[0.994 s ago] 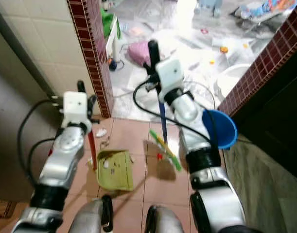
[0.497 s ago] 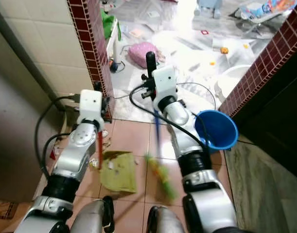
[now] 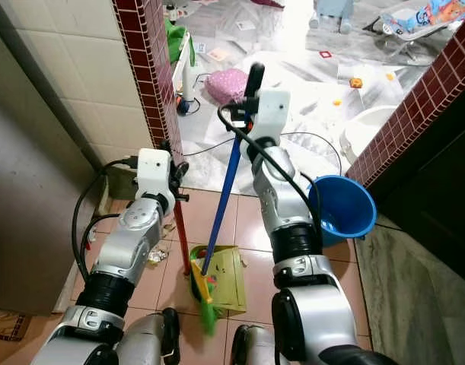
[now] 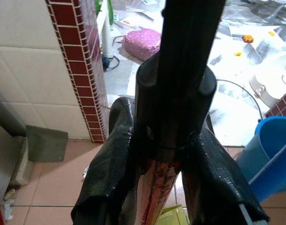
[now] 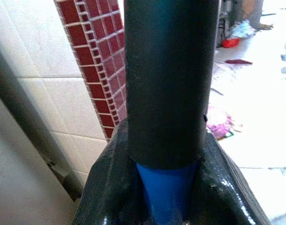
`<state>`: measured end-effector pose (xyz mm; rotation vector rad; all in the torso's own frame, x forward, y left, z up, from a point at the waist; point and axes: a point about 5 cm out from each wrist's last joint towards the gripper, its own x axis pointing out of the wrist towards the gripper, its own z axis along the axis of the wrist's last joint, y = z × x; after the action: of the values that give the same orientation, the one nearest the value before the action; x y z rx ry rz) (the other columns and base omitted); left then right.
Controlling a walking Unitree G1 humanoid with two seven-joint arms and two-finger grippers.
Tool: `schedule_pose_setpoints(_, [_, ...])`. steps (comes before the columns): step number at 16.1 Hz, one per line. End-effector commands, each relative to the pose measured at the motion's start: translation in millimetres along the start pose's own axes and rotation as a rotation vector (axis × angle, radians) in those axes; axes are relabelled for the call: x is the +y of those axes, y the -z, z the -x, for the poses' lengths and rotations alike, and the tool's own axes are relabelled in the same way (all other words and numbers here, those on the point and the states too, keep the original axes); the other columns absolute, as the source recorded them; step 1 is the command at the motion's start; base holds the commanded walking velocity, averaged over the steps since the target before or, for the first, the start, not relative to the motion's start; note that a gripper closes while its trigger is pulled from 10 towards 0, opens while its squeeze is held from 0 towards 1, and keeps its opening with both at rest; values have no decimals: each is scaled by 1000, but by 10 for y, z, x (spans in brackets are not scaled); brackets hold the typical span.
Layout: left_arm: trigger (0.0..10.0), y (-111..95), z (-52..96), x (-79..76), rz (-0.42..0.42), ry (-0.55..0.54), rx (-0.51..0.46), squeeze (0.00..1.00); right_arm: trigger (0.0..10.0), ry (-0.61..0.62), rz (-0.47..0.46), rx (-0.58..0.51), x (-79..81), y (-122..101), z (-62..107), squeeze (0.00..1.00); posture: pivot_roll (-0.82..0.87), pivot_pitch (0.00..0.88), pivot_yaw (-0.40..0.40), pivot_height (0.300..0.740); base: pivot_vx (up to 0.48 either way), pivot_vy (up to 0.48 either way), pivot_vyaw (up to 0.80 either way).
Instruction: Sweep floor
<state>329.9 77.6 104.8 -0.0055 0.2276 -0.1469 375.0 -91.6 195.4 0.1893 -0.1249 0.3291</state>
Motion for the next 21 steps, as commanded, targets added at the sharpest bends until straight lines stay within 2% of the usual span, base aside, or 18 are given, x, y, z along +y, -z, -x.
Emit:
schedule_pose_setpoints(1, [10000,328,36,-116,74,52,156,0,10000,-120,47,-171,172,-458,-72,0,-37,139,-34,740,0,0,0])
schedule_pose_setpoints(2, [10000,328,35,-96,64,51,155,0,10000,-200,146,-247,244,-629,-54,0,-44,135,-33,740,0,0,0])
schedule_pose_setpoints(3, [10000,322,35,-88,61,52,152,0,10000,-224,182,-276,264,-690,-44,0,-44,135,-33,740,0,0,0])
schedule_pose_setpoints(4, [10000,237,33,-47,67,49,113,0,10000,-256,258,-350,249,-840,-12,0,-50,130,-30,740,0,0,0])
schedule_pose_setpoints(5, [10000,237,33,-47,67,49,113,0,10000,-256,258,-350,249,-840,-12,0,-50,130,-30,740,0,0,0])
schedule_pose_setpoints(7, [10000,-135,74,146,64,-20,-43,0,10000,-179,326,-385,21,-920,48,0,-46,126,-28,740,0,0,0])
schedule_pose_setpoints(9, [10000,-273,140,250,80,-49,-96,0,10000,-121,363,-372,-104,-868,97,0,-46,126,-28,740,0,0,0])
schedule_pose_setpoints(12, [10000,-361,240,303,98,-49,-141,0,10000,-80,436,-325,-197,-674,198,0,-26,121,-29,740,0,0,0])
schedule_pose_setpoints(13, [10000,-409,303,322,108,-49,-185,0,10000,-38,493,-283,-276,-538,266,0,-27,119,-31,740,0,0,0])
schedule_pose_setpoints(15, [10000,-471,369,341,116,-47,-235,0,10000,-8,494,-238,-353,-399,341,0,-25,117,-32,740,0,0,0])
schedule_pose_setpoints(16, [10000,-538,455,354,106,-36,-278,0,10000,23,487,-192,-427,-251,426,0,-22,114,-31,740,0,0,0])
schedule_pose_setpoints(18, [10000,-588,543,364,94,-23,-307,0,10000,52,481,-149,-480,-124,491,0,-24,114,-23,740,0,0,0])
schedule_pose_setpoints(19, [10000,-636,632,399,71,-33,-339,0,10000,119,448,-88,-548,0,522,0,-21,114,-17,740,0,0,0])
schedule_pose_setpoints(21, [10000,-747,720,471,59,-73,-396,0,10000,177,383,-19,-579,139,509,0,-19,117,-14,740,0,0,0])
